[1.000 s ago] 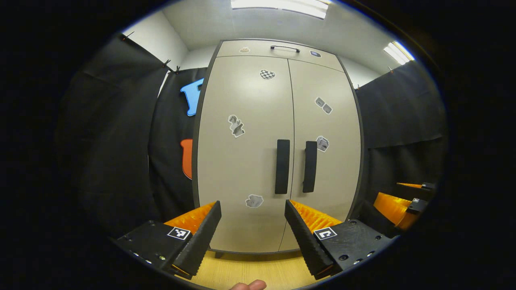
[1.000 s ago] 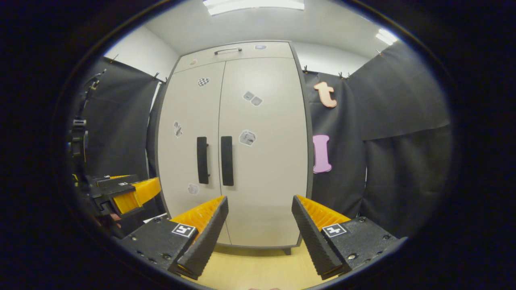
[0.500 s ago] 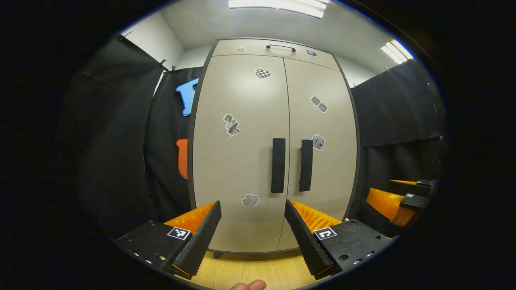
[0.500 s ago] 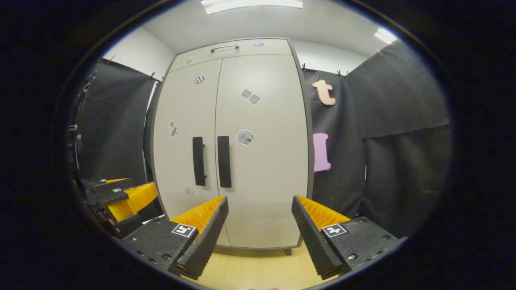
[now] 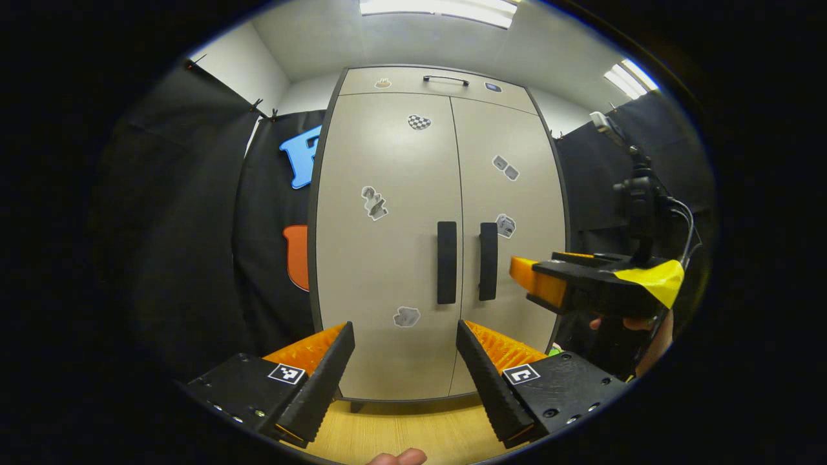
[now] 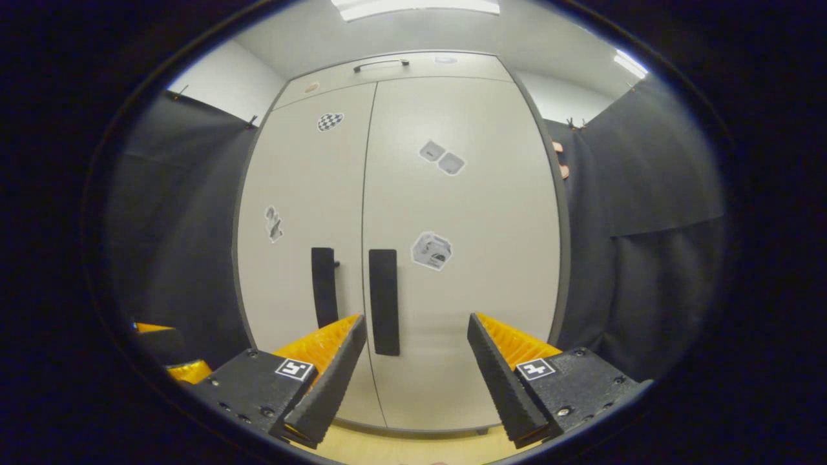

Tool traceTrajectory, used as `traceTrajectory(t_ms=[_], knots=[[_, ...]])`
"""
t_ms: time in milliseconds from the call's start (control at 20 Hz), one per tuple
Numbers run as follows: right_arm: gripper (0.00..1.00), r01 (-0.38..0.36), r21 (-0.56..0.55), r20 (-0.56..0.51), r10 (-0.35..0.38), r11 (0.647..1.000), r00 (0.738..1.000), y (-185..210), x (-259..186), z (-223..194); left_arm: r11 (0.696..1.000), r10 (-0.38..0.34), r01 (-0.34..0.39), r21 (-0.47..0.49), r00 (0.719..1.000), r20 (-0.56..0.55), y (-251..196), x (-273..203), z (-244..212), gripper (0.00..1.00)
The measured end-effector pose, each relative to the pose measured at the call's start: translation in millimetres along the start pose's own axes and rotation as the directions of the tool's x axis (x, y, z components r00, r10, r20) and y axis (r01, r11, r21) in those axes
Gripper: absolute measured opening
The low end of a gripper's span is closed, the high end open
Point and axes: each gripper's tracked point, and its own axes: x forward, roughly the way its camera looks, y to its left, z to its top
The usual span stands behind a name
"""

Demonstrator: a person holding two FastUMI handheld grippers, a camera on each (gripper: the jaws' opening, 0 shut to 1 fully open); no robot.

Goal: Open the right door of the double-door shoe cabinet with the right hand, and open the left door with the left hand.

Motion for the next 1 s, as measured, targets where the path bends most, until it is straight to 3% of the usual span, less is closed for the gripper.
traceTrajectory(t_ms=[350, 450, 550, 600, 850, 1000], knots=[[0.99, -0.009, 0.0, -0.054, 0.009, 1.0, 0.998, 21, 56, -18, 0.999, 0.048, -0.049, -0.015, 0.999, -0.018, 28, -13, -8, 0.95], [0.94, 0.008, 0.001, -0.07, -0.008, 1.0, 0.998, 21, 63, -25, 0.998, 0.051, -0.052, -0.029, 0.998, -0.023, 33, -12, -10, 0.95], [0.83, 0.027, 0.004, -0.071, -0.027, 1.0, 0.997, 22, 70, -29, 0.998, 0.06, -0.061, -0.033, 0.998, -0.024, 40, -10, -11, 0.95], [0.7, 0.032, 0.005, -0.076, -0.031, 0.999, 0.997, 22, 72, -30, 0.997, 0.064, -0.065, -0.031, 0.998, -0.027, 43, -9, -12, 0.95], [0.53, 0.067, 0.012, -0.063, -0.066, 0.998, 0.996, 19, 77, -32, 0.998, 0.061, -0.062, -0.028, 0.998, -0.031, 47, -4, -16, 0.95], [0.3, 0.047, 0.0, -0.07, -0.047, 0.999, 0.996, 22, 77, -32, 0.998, 0.053, -0.054, -0.037, 0.998, -0.033, 45, -2, -18, 0.95]])
